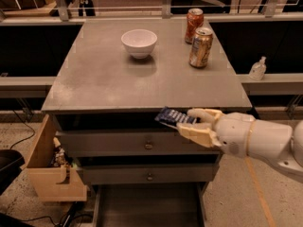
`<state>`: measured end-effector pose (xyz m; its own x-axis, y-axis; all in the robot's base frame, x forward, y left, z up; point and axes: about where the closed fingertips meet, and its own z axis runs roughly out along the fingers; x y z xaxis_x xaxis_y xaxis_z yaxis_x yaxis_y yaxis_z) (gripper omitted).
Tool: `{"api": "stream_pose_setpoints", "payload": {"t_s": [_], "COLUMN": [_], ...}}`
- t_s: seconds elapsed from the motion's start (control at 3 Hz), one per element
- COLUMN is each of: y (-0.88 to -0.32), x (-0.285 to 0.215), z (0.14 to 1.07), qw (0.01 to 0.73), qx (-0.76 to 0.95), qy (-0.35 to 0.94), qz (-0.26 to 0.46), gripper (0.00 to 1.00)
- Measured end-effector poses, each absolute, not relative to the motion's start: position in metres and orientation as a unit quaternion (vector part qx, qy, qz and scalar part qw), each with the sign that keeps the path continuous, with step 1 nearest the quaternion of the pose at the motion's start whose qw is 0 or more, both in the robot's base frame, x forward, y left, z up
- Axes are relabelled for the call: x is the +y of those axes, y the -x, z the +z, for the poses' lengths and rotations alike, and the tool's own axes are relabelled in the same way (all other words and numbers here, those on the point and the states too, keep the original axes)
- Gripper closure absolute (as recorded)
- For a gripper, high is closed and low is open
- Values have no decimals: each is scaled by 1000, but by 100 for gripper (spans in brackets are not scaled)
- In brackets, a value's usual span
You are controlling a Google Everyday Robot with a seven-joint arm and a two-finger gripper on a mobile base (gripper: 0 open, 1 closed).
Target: Place rxbar blueberry into bottom drawer
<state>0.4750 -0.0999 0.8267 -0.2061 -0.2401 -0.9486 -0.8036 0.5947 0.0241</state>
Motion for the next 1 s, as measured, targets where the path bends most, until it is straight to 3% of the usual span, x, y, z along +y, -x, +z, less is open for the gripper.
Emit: {"api": "stream_pose_setpoints", "payload": {"t_s": [0.67, 1.0], "y": [-391, -391], "x": [-160, -160], "z": [720, 720], "qw": [476, 475], "qx": [749, 749], "qy": [297, 297], "qz": [353, 353], "gripper": [100, 100]}}
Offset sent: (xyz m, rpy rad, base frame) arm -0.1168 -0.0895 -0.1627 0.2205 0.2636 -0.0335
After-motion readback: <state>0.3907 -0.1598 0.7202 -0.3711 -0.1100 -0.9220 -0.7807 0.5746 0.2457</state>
